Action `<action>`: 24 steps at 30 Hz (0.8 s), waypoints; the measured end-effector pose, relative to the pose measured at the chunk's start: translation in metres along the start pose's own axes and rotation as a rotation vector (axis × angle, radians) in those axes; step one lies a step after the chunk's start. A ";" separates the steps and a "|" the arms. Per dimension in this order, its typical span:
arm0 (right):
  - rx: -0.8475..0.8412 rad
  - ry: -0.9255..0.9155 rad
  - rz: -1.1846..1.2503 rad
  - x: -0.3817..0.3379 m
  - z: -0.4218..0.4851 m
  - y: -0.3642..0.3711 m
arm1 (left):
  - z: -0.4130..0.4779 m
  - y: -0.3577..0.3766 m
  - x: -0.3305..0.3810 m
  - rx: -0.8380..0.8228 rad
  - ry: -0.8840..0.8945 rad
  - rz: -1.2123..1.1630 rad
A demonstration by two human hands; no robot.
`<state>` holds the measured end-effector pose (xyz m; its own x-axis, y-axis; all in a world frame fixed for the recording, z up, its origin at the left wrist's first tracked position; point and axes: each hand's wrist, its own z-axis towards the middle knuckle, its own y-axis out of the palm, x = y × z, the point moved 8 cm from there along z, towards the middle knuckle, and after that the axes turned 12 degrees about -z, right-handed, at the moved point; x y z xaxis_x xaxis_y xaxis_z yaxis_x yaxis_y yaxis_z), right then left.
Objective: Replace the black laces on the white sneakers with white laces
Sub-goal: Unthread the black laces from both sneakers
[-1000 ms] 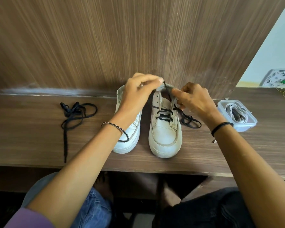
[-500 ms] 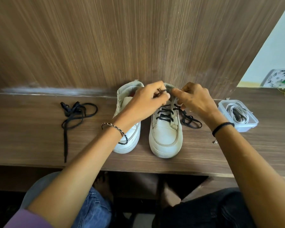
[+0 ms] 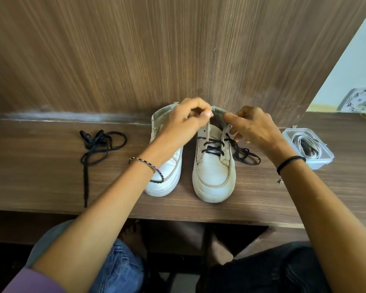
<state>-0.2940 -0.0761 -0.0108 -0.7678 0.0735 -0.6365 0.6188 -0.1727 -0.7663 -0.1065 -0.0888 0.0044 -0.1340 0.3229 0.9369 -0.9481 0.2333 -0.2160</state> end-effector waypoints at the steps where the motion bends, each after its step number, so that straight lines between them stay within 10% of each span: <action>1: -0.003 0.000 -0.002 0.001 0.000 0.000 | 0.001 -0.005 0.000 0.031 -0.051 -0.151; 8: -0.005 -0.012 0.014 0.000 0.001 0.001 | 0.000 -0.012 0.000 0.159 -0.253 -1.065; 13: -0.002 -0.017 0.030 0.000 0.001 0.002 | -0.001 -0.019 0.004 0.104 -0.191 -0.277; 24: 0.168 -0.183 -0.148 -0.014 0.004 -0.010 | -0.012 -0.006 0.000 -0.104 -0.043 0.308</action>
<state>-0.2896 -0.0791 0.0061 -0.8743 -0.0663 -0.4808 0.4734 -0.3349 -0.8147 -0.0977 -0.0794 0.0025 -0.4243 0.3542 0.8334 -0.8270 0.2234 -0.5160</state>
